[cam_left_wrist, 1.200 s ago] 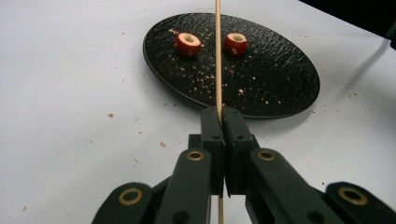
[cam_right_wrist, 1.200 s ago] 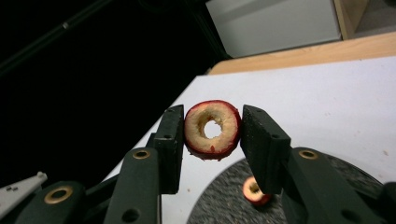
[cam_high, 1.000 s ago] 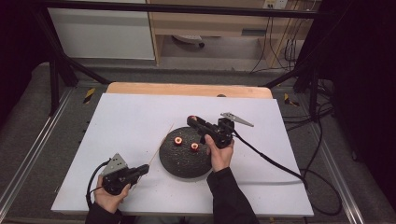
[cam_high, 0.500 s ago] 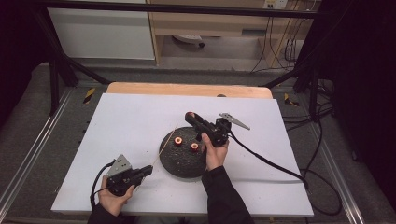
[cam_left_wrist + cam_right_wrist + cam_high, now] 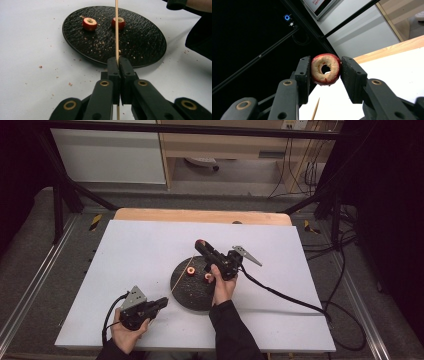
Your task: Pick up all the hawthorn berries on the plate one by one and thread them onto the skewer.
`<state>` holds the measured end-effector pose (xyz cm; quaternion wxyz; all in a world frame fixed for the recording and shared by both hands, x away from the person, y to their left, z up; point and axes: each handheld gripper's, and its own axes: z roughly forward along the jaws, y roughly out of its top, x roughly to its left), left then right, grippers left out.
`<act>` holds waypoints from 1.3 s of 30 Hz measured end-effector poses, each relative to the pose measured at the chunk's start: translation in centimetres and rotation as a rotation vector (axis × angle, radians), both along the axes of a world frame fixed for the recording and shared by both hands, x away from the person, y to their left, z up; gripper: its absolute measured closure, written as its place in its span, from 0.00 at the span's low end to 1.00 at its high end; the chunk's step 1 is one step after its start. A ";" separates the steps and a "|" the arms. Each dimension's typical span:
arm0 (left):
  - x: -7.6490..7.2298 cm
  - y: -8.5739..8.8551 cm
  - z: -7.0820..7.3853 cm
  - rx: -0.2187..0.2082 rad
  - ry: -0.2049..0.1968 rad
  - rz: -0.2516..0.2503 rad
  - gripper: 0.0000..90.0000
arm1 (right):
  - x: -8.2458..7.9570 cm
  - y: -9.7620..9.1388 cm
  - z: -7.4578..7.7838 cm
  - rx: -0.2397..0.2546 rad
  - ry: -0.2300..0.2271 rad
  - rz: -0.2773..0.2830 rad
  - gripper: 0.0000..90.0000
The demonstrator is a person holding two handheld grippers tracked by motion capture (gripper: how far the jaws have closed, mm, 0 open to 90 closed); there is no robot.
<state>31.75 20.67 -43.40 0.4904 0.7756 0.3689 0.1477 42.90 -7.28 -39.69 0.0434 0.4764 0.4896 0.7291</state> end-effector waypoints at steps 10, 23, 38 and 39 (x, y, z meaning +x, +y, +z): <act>0.0 -0.5 0.0 -0.005 -0.005 0.012 0.98 | -0.3 0.5 -0.8 0.032 0.007 0.006 0.68; 0.1 -1.1 0.0 -0.032 0.008 0.035 0.98 | -0.6 0.8 -1.1 0.050 0.002 0.008 0.68; -0.2 -2.3 0.0 -0.059 -0.017 0.089 0.98 | -1.1 1.2 -1.8 0.065 -0.013 -0.008 0.68; -0.2 -2.3 0.0 -0.059 -0.017 0.089 0.98 | -1.1 1.2 -1.8 0.065 -0.013 -0.008 0.68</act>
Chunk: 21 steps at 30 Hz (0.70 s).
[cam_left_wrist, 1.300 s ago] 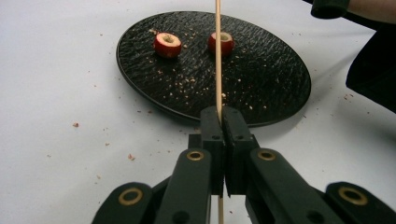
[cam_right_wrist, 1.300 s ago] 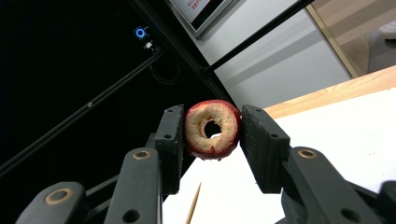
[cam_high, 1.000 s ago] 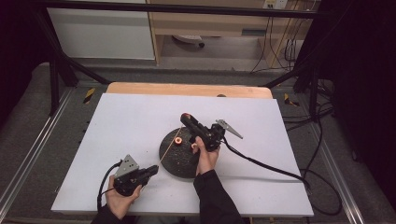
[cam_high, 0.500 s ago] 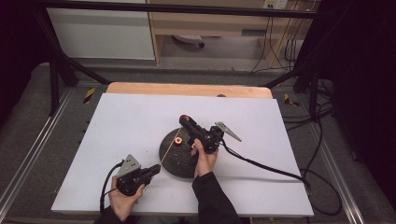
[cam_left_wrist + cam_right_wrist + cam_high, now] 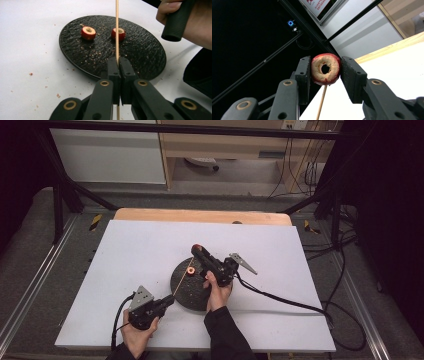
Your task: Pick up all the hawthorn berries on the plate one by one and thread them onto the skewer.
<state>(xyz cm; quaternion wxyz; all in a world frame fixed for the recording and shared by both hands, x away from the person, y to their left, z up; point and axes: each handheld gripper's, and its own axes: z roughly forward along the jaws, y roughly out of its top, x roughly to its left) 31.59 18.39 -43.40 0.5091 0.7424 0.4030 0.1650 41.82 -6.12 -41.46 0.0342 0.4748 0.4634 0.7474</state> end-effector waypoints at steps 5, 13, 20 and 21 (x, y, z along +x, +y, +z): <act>-0.4 -0.4 0.2 -0.006 -0.039 0.016 0.98 | 0.0 -0.3 0.6 0.032 0.020 -0.003 0.68; -0.6 -1.0 0.2 0.004 -0.057 0.046 0.98 | 0.1 -0.3 1.0 0.079 0.069 -0.025 0.69; 0.0 -1.9 0.2 -0.004 -0.039 0.062 0.98 | 0.0 -0.1 0.5 0.058 0.082 -0.009 0.68; 0.3 -2.0 0.2 -0.004 -0.041 0.065 0.98 | 0.0 0.0 0.3 0.050 0.076 -0.009 0.68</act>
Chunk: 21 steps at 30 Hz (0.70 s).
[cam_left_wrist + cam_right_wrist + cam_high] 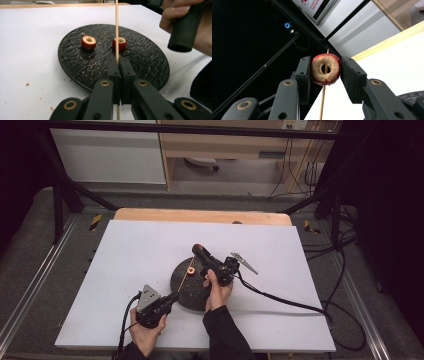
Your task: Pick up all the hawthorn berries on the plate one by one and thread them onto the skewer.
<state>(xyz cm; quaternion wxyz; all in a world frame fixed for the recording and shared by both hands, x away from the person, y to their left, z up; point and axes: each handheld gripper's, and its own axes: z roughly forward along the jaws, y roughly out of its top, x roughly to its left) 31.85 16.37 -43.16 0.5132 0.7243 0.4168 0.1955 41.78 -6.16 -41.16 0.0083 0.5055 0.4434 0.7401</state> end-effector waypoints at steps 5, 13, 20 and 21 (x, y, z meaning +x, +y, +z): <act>0.4 -0.3 0.2 -0.013 -0.007 0.010 0.98 | -0.1 0.1 -0.3 -0.017 -0.009 0.004 0.68; 1.2 -0.6 0.4 -0.024 -0.004 0.015 0.98 | -0.6 0.4 -1.0 -0.057 -0.007 0.031 0.68; 2.2 -1.0 0.7 -0.021 0.000 0.011 0.98 | -1.1 0.7 -1.6 -0.110 -0.001 0.068 0.68; 2.3 -1.0 0.8 -0.018 -0.001 0.012 0.98 | -1.1 0.7 -1.6 -0.110 -0.001 0.068 0.68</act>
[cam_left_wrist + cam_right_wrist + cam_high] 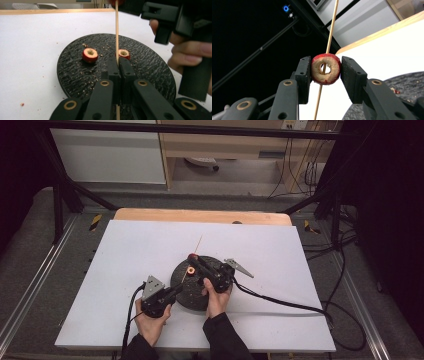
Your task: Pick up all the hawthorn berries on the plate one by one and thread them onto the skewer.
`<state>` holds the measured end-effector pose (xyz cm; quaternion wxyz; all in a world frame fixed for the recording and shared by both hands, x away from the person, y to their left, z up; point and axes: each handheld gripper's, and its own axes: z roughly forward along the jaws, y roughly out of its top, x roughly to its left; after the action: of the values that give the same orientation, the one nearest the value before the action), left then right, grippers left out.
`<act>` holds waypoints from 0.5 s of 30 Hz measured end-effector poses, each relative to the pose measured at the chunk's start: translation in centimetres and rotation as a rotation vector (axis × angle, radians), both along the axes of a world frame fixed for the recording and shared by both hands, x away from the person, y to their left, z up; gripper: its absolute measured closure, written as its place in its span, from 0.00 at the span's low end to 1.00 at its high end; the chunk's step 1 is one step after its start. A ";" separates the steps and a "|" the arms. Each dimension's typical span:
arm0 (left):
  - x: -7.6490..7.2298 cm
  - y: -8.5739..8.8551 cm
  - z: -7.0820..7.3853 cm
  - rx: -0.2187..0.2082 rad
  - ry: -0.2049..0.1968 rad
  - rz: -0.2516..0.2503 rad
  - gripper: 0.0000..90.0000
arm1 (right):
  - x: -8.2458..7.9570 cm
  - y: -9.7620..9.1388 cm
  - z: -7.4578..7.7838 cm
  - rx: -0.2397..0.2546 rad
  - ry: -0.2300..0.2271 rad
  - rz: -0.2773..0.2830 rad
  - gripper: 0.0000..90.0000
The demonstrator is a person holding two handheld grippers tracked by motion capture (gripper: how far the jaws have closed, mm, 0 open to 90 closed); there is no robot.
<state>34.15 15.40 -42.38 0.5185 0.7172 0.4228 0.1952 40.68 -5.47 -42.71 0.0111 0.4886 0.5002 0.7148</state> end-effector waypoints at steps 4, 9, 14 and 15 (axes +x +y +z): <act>0.4 -0.2 0.1 -0.001 0.001 -0.003 0.98 | -0.3 0.1 -0.4 -0.029 0.000 0.020 0.68; 0.6 -0.2 0.0 0.007 0.000 -0.003 0.98 | -0.6 0.2 -0.7 -0.057 0.013 0.043 0.68; 0.6 -0.2 0.0 0.008 -0.001 -0.004 0.98 | -0.6 0.2 -0.7 -0.075 0.009 0.052 0.67; 0.6 -0.1 0.0 0.006 -0.001 -0.006 0.98 | -0.6 0.2 -0.6 -0.087 0.012 0.061 0.64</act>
<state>34.73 15.33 -42.42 0.5171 0.7199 0.4197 0.1954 40.05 -5.30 -43.34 0.0072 0.4765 0.5456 0.6894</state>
